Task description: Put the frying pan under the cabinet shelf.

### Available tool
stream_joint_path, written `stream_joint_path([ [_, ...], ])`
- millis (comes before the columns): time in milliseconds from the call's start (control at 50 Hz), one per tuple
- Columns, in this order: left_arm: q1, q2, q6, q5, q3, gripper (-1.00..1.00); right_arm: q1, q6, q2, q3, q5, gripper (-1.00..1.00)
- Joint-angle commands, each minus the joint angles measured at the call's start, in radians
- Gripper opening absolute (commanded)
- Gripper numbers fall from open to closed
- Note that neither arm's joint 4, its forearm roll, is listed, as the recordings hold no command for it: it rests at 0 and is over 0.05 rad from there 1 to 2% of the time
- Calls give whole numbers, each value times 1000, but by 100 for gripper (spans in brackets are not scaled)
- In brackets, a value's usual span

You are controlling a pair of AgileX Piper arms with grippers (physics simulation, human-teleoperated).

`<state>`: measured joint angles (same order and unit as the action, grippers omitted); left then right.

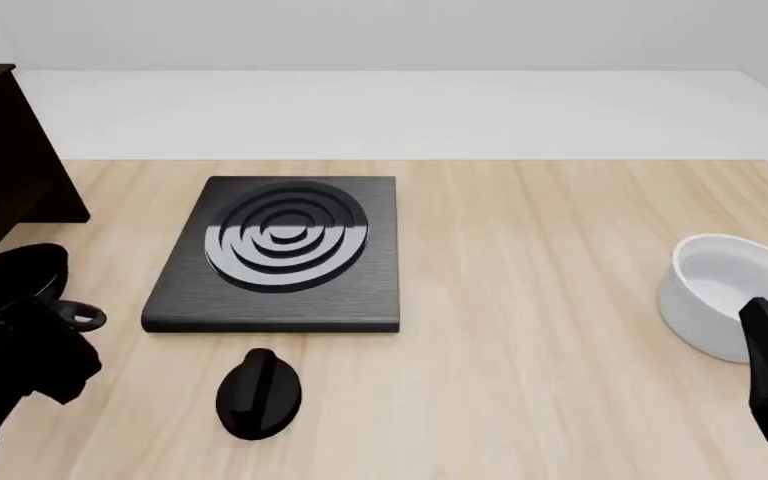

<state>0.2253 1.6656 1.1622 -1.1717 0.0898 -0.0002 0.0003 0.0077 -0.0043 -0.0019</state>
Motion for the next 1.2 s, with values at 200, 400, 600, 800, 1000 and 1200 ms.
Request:
stream_joint_path([
  [200, 57, 41, 7, 2, 4, -100, 0, 0, 0, 0, 0, 100],
  [400, 70, 62, -5, -15, 6, -100, 0, 0, 0, 0, 0, 100],
  [600, 78, 90, -9, -37, 16, -100, 0, 0, 0, 0, 0, 100],
  [800, 81, 106, -17, -36, 31, -100, 0, 0, 0, 0, 0, 100],
  [1000, 82, 97, -20, -19, 43, -100, 0, 0, 0, 0, 0, 100],
  [1200, 85, 108, -20, -17, 56, -100, 0, 0, 0, 0, 0, 100],
])
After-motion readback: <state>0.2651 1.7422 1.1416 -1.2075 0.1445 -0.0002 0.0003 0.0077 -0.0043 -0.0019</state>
